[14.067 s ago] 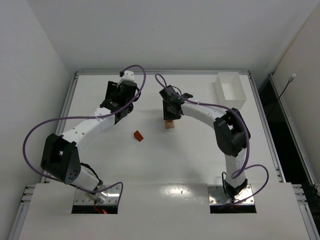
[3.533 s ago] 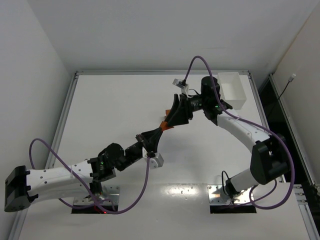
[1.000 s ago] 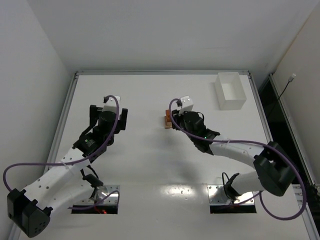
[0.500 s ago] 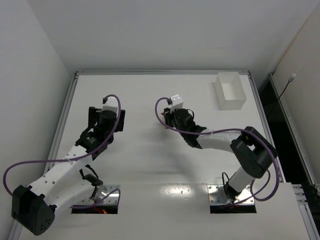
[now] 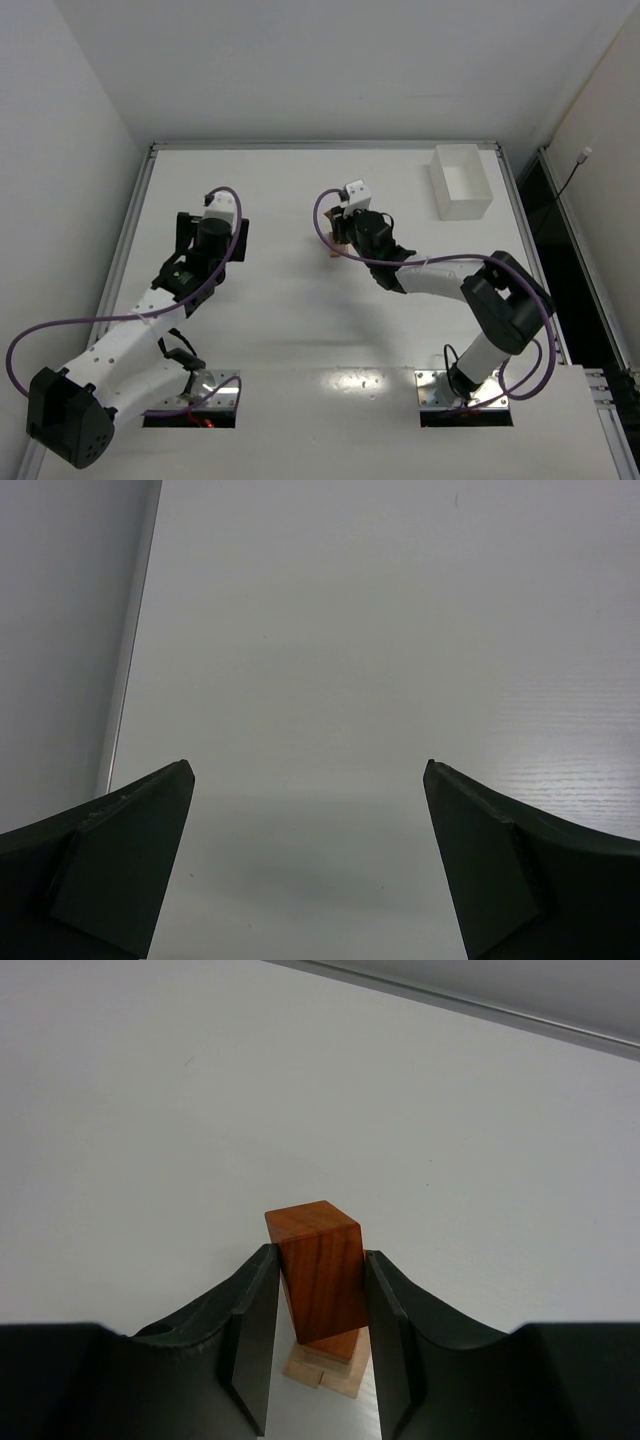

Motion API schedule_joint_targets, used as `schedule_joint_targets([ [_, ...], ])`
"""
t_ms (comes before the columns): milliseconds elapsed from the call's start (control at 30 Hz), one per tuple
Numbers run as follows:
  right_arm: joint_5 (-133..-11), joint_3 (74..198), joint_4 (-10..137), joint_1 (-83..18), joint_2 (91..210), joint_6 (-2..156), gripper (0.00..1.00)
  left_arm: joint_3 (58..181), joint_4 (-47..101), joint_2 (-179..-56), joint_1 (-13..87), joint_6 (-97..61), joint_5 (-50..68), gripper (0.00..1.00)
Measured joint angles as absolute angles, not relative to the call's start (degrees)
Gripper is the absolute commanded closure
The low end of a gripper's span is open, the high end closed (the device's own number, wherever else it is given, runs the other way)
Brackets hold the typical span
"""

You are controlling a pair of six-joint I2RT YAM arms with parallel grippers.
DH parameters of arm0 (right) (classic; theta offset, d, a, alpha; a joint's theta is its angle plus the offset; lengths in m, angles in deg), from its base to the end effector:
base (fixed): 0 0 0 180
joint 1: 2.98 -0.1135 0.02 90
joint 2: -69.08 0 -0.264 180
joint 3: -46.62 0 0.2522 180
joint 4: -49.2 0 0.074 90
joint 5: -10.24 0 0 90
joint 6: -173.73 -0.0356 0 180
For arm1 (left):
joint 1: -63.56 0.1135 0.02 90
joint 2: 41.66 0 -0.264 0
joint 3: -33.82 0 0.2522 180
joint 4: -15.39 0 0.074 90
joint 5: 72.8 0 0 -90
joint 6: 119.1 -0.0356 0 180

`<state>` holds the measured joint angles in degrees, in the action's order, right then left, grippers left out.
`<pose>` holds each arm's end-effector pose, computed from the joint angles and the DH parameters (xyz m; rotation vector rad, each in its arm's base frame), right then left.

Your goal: Build the wood block tower

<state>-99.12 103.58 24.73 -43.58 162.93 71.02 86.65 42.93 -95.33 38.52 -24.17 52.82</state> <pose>0.2693 0.2152 0.2024 -0.1914 1.7797 0.3691 0.1957 -0.0685 0.2736 -0.0273 1.9798 0.3036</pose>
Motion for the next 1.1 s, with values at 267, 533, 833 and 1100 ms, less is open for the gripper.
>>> schedule_joint_targets([
  [267,-99.3,101.7,21.7,-41.6,163.1,73.0,1.0,86.6,42.3,-97.1,38.5,-24.2,52.4,0.01],
  [533,-98.8,100.2,19.7,-40.3,164.8,73.0,1.0,86.6,42.3,-98.1,38.5,-24.2,52.3,0.01],
  [833,-97.7,99.8,18.0,-40.2,165.8,73.0,1.0,86.6,41.8,-99.6,38.5,-24.3,51.9,0.01],
  [1100,-97.1,99.7,17.4,-40.3,167.6,73.0,1.0,86.6,40.4,-100.9,38.9,-24.8,51.3,0.01],
])
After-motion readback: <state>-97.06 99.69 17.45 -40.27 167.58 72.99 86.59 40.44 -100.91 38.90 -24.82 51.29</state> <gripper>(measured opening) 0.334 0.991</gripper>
